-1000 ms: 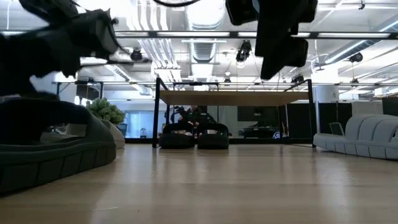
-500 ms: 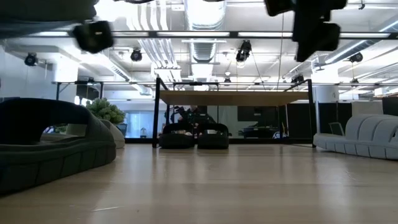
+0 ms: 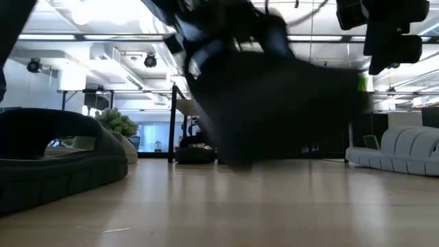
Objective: Pick and place slides into the shelf
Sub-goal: Move the black slide to the center of the table
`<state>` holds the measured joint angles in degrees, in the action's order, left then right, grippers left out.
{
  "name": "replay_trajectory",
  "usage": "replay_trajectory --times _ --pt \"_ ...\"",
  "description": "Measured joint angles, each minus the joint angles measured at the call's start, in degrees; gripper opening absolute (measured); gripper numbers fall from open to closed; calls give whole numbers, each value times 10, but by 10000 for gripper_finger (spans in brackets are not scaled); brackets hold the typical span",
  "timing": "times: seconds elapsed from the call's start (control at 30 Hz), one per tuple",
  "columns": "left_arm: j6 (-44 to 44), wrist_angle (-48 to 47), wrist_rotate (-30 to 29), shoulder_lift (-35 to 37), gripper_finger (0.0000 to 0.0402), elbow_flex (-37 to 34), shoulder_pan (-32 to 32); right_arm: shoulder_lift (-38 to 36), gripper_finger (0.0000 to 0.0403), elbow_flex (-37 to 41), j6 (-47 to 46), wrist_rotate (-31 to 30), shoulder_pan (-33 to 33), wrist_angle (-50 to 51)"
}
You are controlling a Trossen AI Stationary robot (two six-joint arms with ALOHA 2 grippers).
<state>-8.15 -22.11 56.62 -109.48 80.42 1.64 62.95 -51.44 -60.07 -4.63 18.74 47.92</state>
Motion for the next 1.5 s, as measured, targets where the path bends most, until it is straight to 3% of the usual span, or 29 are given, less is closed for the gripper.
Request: replay_trajectory --times 0.17,0.33,0.5,0.8,1.03,1.1,1.2,1.3,1.5 --pt "42 -39 -9 -83 0 64 23 -18 187 13 -3 -9 1 -1" --pt "72 -69 -109 -126 4 88 42 -16 187 12 10 -15 5 4" --pt "71 -73 -183 -125 51 110 47 -8 187 3 27 -15 5 16" --pt "70 -188 -200 -66 164 128 44 -11 187 0 44 -20 5 14" --pt "118 -371 -237 85 163 109 -7 -9 187 1 68 -20 5 13" --pt "144 -418 -220 123 148 90 -32 -9 187 1 72 -20 5 12" --pt "131 -405 -224 170 126 29 -59 -9 187 1 76 -20 5 11" --pt "75 -347 -211 195 112 -58 -60 -9 187 1 76 -20 5 11" --pt "-27 -167 -116 205 101 -220 -35 -9 187 1 64 -19 5 11"
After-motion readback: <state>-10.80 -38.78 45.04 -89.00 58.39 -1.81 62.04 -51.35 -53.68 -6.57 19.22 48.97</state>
